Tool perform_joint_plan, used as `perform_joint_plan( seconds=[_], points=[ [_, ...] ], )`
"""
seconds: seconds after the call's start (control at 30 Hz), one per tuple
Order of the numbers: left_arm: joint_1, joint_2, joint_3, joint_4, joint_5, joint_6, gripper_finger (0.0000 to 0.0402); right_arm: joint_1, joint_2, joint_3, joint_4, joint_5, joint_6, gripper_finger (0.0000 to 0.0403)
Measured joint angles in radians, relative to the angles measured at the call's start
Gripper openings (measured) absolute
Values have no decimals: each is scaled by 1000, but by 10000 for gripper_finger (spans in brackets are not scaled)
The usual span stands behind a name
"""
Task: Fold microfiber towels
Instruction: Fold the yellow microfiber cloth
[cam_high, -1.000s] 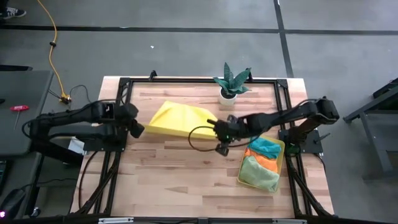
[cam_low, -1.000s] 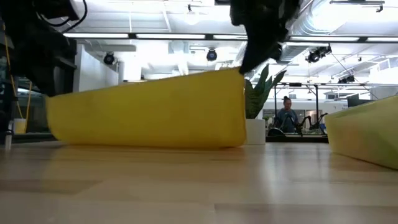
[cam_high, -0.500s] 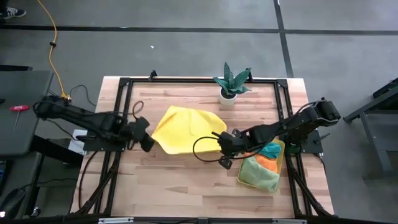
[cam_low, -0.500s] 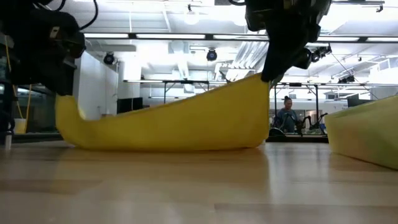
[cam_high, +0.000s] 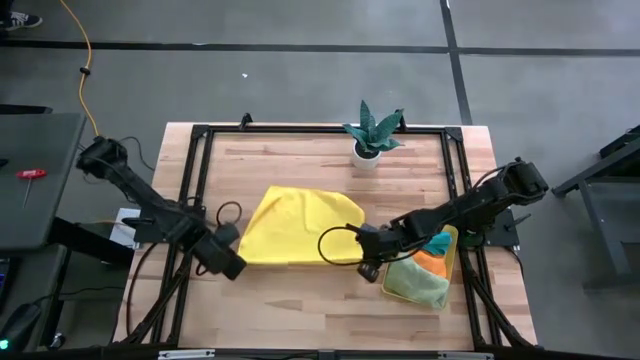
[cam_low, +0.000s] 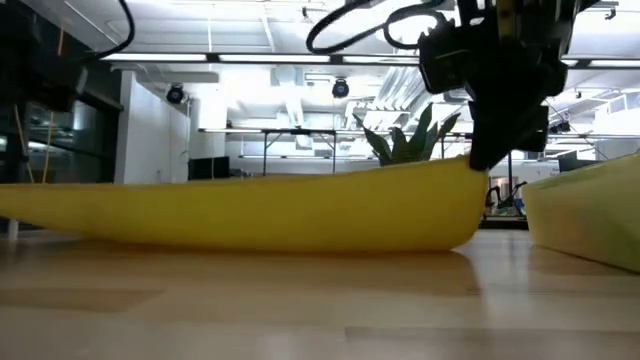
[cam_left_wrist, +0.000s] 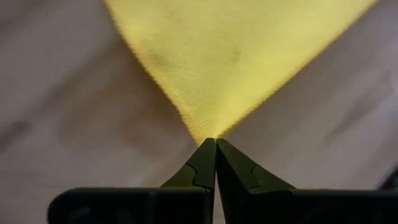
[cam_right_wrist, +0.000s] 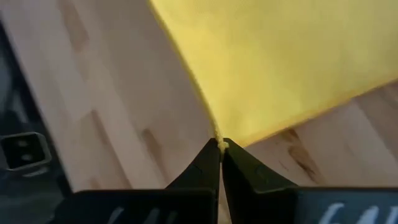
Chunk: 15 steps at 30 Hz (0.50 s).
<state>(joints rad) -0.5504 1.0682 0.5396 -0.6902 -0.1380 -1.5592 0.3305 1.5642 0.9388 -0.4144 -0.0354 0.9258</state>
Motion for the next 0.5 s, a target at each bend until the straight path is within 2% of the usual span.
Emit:
perform_joint_plan(
  seconds=[0.1, 0.2, 0.37, 0.5],
  points=[
    [-47, 50, 0, 82, 17, -54, 0, 0, 0, -5, 36, -11, 1, 0],
    [-43, 62, 3, 76, 20, -61, 0, -5, 0, 17, 35, -10, 9, 0],
    [61, -12, 5, -24, -64, -4, 0, -49, -2, 57, 11, 62, 21, 0],
    [167, -71, 5, -75, -200, 26, 0, -102, -2, 59, -49, 157, 101, 0]
  ],
)
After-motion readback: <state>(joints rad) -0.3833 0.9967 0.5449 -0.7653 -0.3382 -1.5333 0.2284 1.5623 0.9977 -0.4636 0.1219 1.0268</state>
